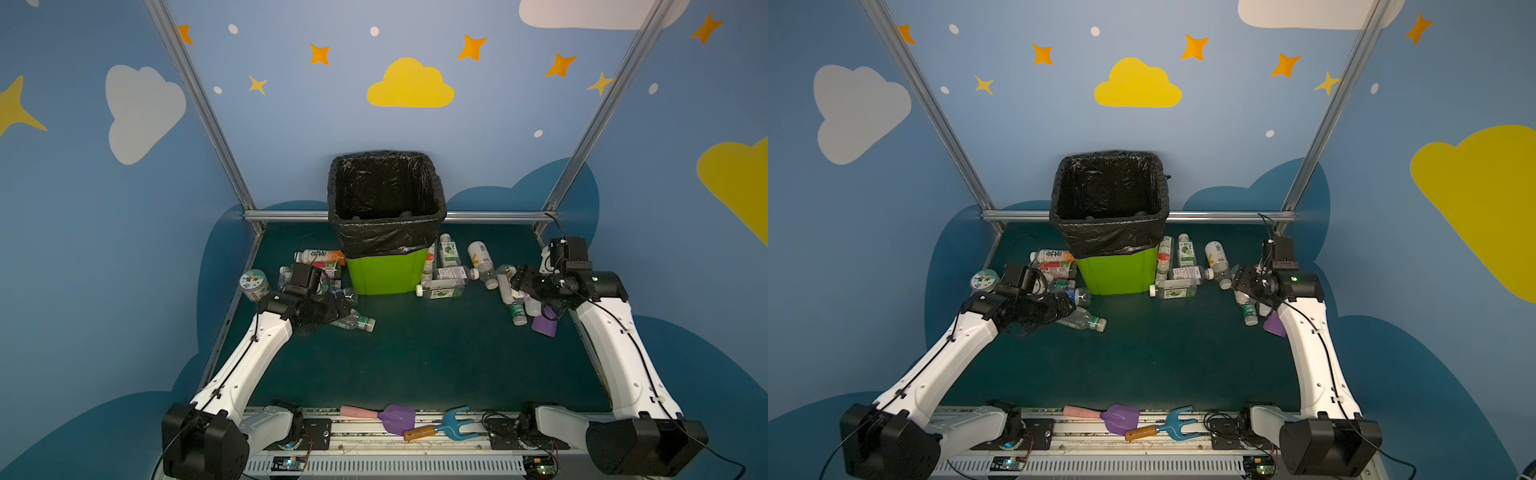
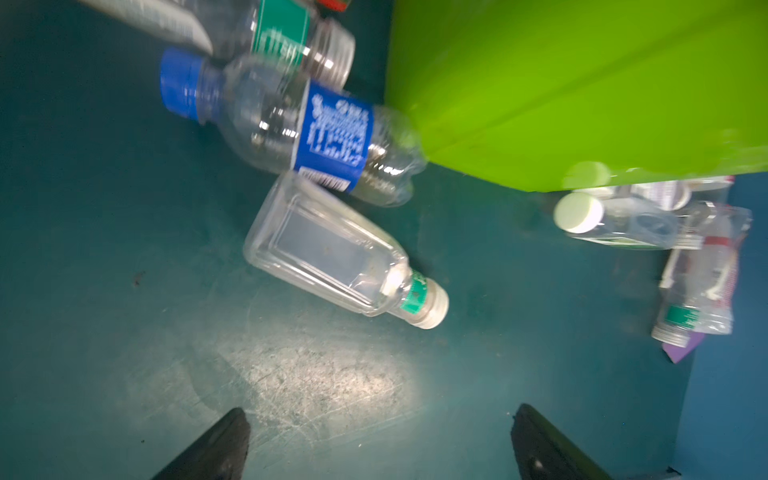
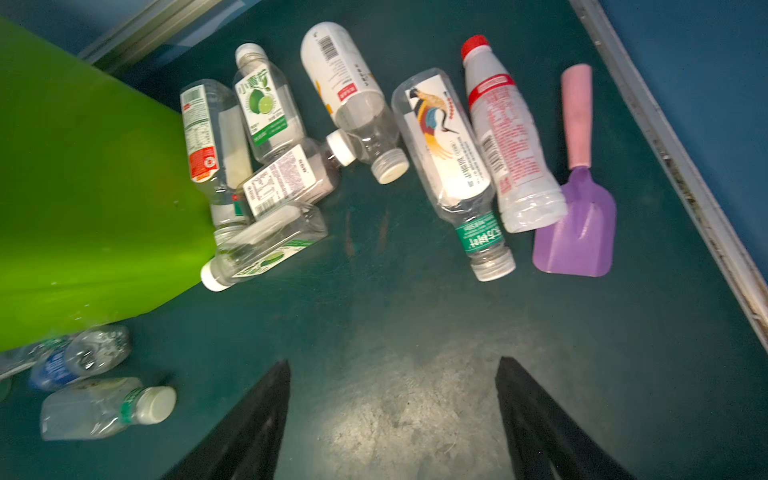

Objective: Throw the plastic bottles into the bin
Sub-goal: 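Lower the right arm back while the left gripper descends onto a clear square bottle, then close the left gripper on the clear green-capped square bottle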

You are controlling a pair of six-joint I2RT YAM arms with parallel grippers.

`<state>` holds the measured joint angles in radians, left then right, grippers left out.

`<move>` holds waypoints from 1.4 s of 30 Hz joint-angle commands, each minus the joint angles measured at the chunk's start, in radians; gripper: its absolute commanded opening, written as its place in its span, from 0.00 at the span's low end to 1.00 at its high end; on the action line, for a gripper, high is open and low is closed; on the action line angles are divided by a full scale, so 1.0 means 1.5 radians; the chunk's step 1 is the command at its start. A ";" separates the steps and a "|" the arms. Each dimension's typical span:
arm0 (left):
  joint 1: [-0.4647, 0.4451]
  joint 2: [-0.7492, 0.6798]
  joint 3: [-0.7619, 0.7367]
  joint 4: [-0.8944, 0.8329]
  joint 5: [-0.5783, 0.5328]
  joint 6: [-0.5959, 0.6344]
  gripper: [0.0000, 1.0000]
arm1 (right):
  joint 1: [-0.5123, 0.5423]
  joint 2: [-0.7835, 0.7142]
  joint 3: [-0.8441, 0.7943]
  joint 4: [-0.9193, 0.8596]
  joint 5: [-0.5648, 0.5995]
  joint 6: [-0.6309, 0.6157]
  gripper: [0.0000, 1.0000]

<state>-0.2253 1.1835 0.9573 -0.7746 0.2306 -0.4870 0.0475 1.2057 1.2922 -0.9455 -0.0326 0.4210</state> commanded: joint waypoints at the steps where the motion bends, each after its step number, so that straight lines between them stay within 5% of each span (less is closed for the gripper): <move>1: 0.002 0.031 -0.016 0.009 -0.008 -0.046 0.98 | 0.005 0.016 -0.010 0.044 -0.083 0.017 0.77; 9: 0.006 0.153 -0.007 0.053 0.053 -0.109 0.98 | 0.045 0.085 0.025 0.072 -0.136 0.007 0.76; 33: -0.014 0.279 0.019 0.158 -0.041 -0.214 0.97 | 0.030 0.239 0.178 0.032 -0.246 -0.114 0.78; 38: -0.020 0.292 0.028 0.155 -0.047 -0.211 0.91 | 0.026 0.266 0.209 0.011 -0.259 -0.129 0.78; 42: -0.020 0.291 0.029 0.141 -0.053 -0.201 0.76 | 0.023 0.273 0.214 0.010 -0.263 -0.133 0.78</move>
<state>-0.2527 1.6146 0.9825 -0.5385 0.1852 -0.8009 0.0864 1.6058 1.5860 -0.8993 -0.4046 0.2447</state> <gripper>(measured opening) 0.793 0.783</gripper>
